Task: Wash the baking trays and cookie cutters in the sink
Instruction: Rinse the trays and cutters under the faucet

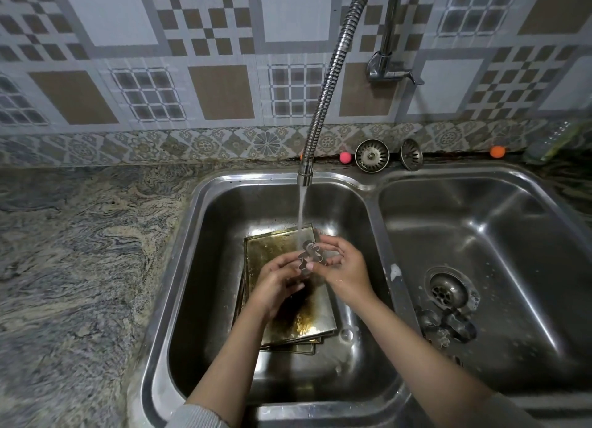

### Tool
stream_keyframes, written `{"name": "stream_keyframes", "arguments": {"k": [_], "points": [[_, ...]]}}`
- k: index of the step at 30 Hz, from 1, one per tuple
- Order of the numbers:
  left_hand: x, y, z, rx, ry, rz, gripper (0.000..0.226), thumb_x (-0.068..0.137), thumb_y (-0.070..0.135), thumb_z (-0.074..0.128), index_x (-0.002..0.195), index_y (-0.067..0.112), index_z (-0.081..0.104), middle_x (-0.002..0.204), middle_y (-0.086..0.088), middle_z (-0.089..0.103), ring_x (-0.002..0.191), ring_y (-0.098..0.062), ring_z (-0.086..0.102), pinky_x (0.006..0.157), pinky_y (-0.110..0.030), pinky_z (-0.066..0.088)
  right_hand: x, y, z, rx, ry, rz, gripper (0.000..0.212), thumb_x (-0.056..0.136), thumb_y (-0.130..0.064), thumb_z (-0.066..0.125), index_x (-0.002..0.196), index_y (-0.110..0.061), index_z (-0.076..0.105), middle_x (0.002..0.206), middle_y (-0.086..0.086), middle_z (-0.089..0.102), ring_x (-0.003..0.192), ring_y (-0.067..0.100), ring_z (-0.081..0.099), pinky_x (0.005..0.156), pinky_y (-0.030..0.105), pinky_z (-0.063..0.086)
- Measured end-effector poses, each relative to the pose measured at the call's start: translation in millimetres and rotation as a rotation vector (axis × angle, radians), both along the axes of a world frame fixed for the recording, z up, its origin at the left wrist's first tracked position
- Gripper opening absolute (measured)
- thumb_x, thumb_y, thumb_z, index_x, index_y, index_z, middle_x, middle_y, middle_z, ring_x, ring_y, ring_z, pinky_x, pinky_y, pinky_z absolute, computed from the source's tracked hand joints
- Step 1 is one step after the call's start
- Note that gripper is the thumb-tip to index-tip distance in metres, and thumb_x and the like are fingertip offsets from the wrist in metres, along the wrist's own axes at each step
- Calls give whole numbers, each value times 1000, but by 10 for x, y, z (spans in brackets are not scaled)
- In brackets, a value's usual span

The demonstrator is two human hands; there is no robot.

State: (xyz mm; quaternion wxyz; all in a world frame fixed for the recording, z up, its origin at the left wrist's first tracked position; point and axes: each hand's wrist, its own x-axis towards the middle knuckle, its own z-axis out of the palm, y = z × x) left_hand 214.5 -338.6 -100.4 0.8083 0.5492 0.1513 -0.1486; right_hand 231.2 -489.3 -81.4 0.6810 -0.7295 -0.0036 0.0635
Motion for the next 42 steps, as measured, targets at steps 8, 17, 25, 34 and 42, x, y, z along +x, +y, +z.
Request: {"name": "stream_keyframes", "arguments": {"k": [8, 17, 25, 34, 42], "points": [[24, -71, -30, 156, 44, 62, 14, 91, 24, 62, 89, 12, 70, 74, 2, 70, 87, -19, 65, 82, -38, 52, -61, -23, -60, 11, 39, 66, 64, 66, 10, 78, 118, -21, 55, 111, -1, 65, 81, 8, 64, 71, 21, 53], [69, -74, -49, 9, 109, 96, 18, 87, 24, 66, 99, 10, 65, 86, -6, 70, 80, -17, 67, 74, -31, 55, -31, 56, -60, 81, 63, 110, 70, 70, 19, 70, 131, -8, 48, 119, 10, 62, 85, 16, 65, 70, 20, 54], [129, -44, 6, -99, 51, 104, 32, 90, 13, 60, 122, 12, 58, 114, -11, 68, 101, -25, 65, 77, -37, 56, 33, 30, -99, 59, 73, 24, 60, 70, 10, 75, 123, -8, 54, 111, 7, 65, 76, 0, 64, 69, 16, 52], [237, -28, 88, -98, 23, 83, 33, 91, 9, 56, 122, 22, 58, 103, 1, 72, 93, -18, 67, 83, -37, 51, 149, 51, -111, 139, 114, -22, 54, 73, 7, 74, 121, -8, 54, 108, 8, 66, 80, 4, 68, 70, 17, 53], [318, -15, 79, -110, 37, 99, 38, 92, 11, 57, 130, 16, 54, 99, 0, 73, 86, -17, 68, 71, -31, 53, 218, 115, -143, 183, 130, -59, 48, 73, 3, 75, 114, -13, 57, 107, 11, 67, 91, 22, 67, 82, 26, 55]]}}
